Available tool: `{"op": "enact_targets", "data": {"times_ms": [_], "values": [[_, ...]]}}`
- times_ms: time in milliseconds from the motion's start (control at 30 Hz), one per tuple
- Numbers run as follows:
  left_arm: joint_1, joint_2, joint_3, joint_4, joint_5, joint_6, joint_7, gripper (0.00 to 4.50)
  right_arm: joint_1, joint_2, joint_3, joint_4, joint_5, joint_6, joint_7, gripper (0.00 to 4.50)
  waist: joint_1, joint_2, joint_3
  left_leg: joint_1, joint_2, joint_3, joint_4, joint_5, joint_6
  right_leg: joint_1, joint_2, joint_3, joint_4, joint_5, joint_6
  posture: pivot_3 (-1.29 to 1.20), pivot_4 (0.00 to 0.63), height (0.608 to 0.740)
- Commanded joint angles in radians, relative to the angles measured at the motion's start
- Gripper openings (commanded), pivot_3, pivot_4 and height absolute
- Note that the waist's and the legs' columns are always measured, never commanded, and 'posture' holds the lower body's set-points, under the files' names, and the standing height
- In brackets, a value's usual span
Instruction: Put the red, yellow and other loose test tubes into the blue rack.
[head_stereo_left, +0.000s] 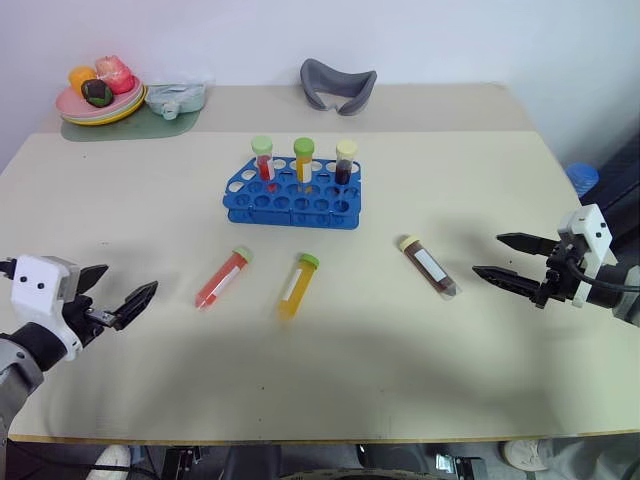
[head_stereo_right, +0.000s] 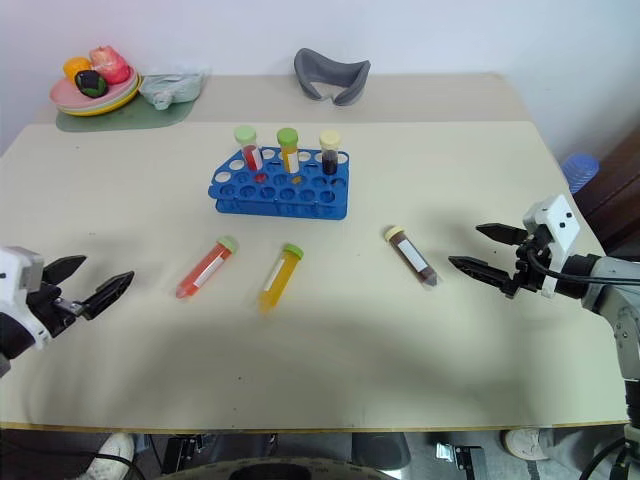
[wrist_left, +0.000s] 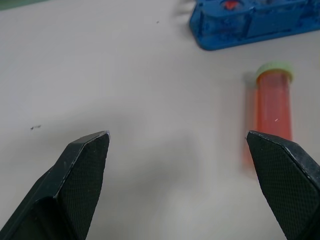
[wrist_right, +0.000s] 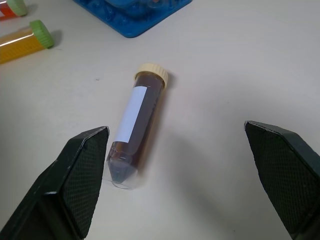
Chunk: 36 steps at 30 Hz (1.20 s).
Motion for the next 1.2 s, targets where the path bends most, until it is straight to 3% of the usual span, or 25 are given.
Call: {"op": "enact_targets", "data": {"times_ms": [33, 333, 600, 767, 867, 1000, 1100, 1200], "values": [[0.005, -0.006, 0.013, -0.035, -0.005, -0.008, 0.012, 4.48, -0.026, -0.016, -0.001, -0.005, -0.002, -0.009, 0.002, 4.45, 0.0, 0.0, 0.0, 0.0, 0.0, 0.0, 0.0, 0.0, 0.0, 0.0, 0.0, 0.0, 0.0, 0.0, 0.0, 0.0, 0.15, 0.74], [-0.025, -0.018, -0.016, -0.04, -0.003, -0.02, 0.03, 4.48, -0.08, -0.014, 0.041, -0.011, -0.029, -0.007, -0.027, 4.45, 0.002, 0.0, 0.0, 0.0, 0.0, 0.0, 0.0, 0.0, 0.0, 0.0, 0.0, 0.0, 0.0, 0.0, 0.0, 0.0, 0.15, 0.74], [-0.175, -0.001, -0.163, -0.045, -0.016, -0.005, 0.022, 4.48, -0.078, -0.025, 0.016, -0.227, 0.021, 0.18, -0.143, 4.45, 0.003, 0.0, 0.0, 0.0, 0.0, 0.0, 0.0, 0.0, 0.0, 0.0, 0.0, 0.0, 0.0, 0.0, 0.0, 0.0, 0.15, 0.74], [-0.329, 0.013, -0.372, -0.024, 0.0, -0.002, -0.046, 4.48, -0.118, -0.066, 0.011, -0.441, 0.05, 0.397, -0.294, 4.45, 0.004, 0.0, 0.0, -0.001, 0.0, 0.0, 0.001, 0.0, 0.0, 0.0, 0.0, 0.0, 0.001, 0.0, 0.0, 0.0, 0.15, 0.74], [-0.38, 0.032, -0.478, 0.024, 0.033, -0.043, -0.129, 4.48, -0.199, -0.049, 0.056, -0.56, 0.135, 0.678, -0.418, 4.45, -0.001, 0.0, 0.0, -0.001, 0.0, 0.0, 0.0, 0.0, 0.0, -0.001, 0.0, 0.0, 0.0, 0.0, 0.0, 0.0, 0.15, 0.74], [-0.414, 0.046, -0.559, 0.057, 0.052, -0.095, -0.226, 4.48, -0.407, 0.127, 0.134, -0.585, 0.165, 1.07, -0.623, 4.45, -0.004, 0.0, 0.0, 0.0, 0.001, -0.001, 0.0, 0.0, 0.0, -0.001, 0.001, 0.0, 0.001, 0.0, 0.0, 0.0, 0.15, 0.74], [-0.422, 0.049, -0.599, 0.065, 0.067, -0.129, -0.276, 4.48, -0.467, 0.164, 0.204, -0.513, 0.185, 1.097, -0.799, 4.45, 0.003, 0.001, 0.0, -0.002, 0.0, -0.001, 0.0, 0.0, 0.0, -0.002, 0.001, 0.0, 0.001, 0.0, 0.0, 0.0, 0.15, 0.74], [-0.434, 0.03, -0.639, 0.064, 0.078, -0.149, -0.292, 4.48, -0.527, 0.142, 0.258, -0.37, 0.299, 1.097, -0.943, 4.45, 0.009, 0.0, 0.0, -0.004, -0.001, -0.001, 0.0, 0.0, 0.0, -0.003, -0.001, 0.0, -0.001, 0.0, 0.0, 0.0, 0.15, 0.74]]}}
